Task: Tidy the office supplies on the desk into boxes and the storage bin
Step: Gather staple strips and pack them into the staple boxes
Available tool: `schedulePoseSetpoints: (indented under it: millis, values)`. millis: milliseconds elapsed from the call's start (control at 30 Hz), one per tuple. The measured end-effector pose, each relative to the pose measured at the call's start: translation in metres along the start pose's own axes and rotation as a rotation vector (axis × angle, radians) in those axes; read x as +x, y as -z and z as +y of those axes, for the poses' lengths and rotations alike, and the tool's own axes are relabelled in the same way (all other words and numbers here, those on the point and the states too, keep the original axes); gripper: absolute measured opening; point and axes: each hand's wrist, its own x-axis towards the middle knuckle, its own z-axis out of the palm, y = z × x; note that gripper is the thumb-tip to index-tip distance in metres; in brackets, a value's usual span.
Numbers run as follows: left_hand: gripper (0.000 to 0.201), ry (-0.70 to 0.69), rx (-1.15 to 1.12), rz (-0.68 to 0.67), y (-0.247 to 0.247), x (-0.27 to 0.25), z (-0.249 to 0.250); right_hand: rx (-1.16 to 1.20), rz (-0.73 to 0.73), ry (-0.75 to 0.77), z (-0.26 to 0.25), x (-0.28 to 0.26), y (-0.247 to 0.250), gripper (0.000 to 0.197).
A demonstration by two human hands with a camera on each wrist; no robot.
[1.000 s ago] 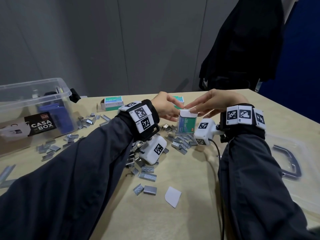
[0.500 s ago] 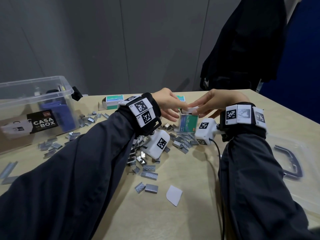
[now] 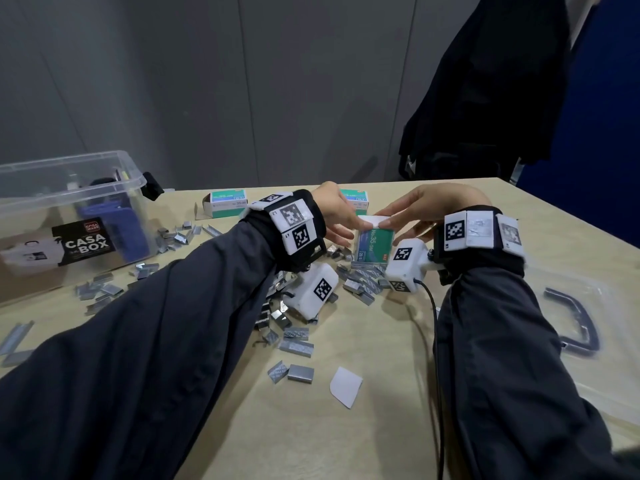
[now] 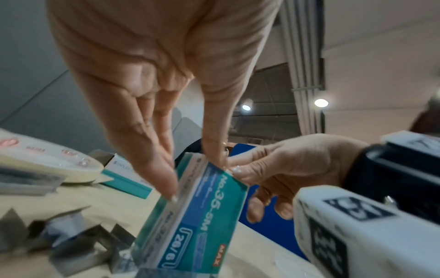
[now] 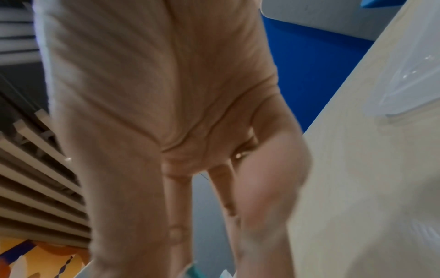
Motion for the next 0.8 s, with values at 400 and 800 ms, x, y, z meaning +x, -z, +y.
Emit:
schedulePoseSetpoints:
  millis: [400, 800]
  values:
    - [0.061, 0.174, 0.053, -0.095, -0.02, 0.015, 0.002, 0.21, -0.07, 0.009, 0.029, 0.003, 0.007, 0.026]
    - [0.042, 0.182, -0.079, -0.071, -0.011, 0.015, 0.011, 0.338, -0.031, 0.213, 0.033, -0.001, 0.007, 0.033]
